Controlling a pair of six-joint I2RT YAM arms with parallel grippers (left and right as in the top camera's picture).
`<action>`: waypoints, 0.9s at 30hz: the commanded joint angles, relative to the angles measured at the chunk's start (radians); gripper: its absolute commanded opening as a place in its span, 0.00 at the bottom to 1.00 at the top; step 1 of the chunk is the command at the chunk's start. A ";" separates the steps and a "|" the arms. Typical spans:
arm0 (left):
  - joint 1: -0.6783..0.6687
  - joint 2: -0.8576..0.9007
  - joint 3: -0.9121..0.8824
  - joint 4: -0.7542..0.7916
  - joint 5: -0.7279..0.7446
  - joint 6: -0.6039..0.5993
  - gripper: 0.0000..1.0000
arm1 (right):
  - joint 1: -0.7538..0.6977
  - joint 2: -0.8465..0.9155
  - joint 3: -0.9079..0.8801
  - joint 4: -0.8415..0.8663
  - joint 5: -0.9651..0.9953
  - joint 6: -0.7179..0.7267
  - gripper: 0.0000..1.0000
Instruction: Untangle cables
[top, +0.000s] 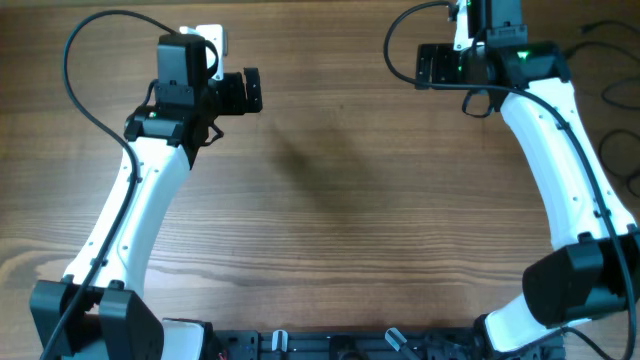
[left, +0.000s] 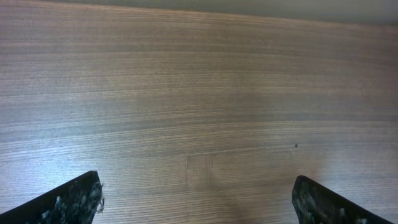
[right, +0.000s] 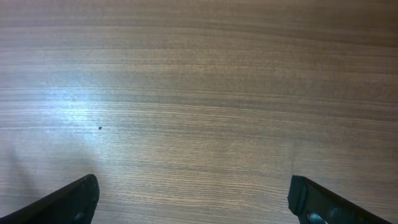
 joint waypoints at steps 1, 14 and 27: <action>0.002 0.023 0.008 0.019 0.012 0.037 1.00 | 0.005 0.026 0.022 0.009 -0.023 -0.018 1.00; 0.002 0.045 0.008 0.013 0.005 0.117 0.92 | 0.005 0.027 0.022 0.033 -0.023 0.010 0.97; 0.002 0.045 0.008 0.037 0.004 0.117 1.00 | 0.006 0.027 0.022 0.072 -0.039 0.035 1.00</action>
